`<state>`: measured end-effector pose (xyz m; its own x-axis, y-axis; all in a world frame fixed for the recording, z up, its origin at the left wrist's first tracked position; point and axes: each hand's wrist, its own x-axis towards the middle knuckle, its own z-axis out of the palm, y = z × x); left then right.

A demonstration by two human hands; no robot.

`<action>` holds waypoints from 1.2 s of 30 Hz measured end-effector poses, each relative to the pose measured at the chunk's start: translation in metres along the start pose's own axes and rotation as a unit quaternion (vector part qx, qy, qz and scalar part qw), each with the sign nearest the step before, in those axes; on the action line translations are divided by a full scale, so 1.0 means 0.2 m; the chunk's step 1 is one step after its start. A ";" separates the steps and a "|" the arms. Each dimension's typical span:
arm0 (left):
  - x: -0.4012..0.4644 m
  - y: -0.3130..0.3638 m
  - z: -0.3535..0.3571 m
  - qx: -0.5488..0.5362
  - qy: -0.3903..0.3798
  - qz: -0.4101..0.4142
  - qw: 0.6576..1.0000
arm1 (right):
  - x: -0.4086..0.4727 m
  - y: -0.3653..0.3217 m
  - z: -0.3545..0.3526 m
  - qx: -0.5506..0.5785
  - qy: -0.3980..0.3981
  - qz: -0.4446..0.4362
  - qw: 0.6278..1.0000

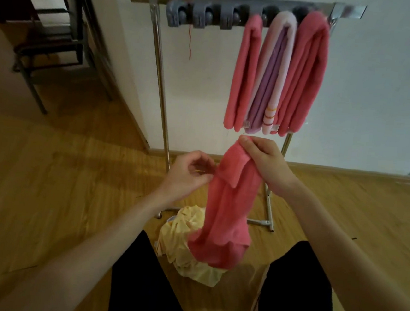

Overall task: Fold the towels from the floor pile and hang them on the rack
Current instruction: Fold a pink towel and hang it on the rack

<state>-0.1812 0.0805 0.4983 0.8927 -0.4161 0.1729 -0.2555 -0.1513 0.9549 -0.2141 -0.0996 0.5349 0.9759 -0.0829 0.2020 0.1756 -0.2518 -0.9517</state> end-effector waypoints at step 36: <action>0.23 0.35 -0.12 -0.074 0.250 0.126 0.957 | -0.26 0.34 -0.27 -0.035 -0.046 0.047 0.997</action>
<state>-0.1496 0.0716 0.5780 0.8851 0.0648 0.4608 -0.4637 0.0404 0.8851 -0.2607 -0.1636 0.4716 0.9959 -0.0217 0.0874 0.0762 -0.3136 -0.9465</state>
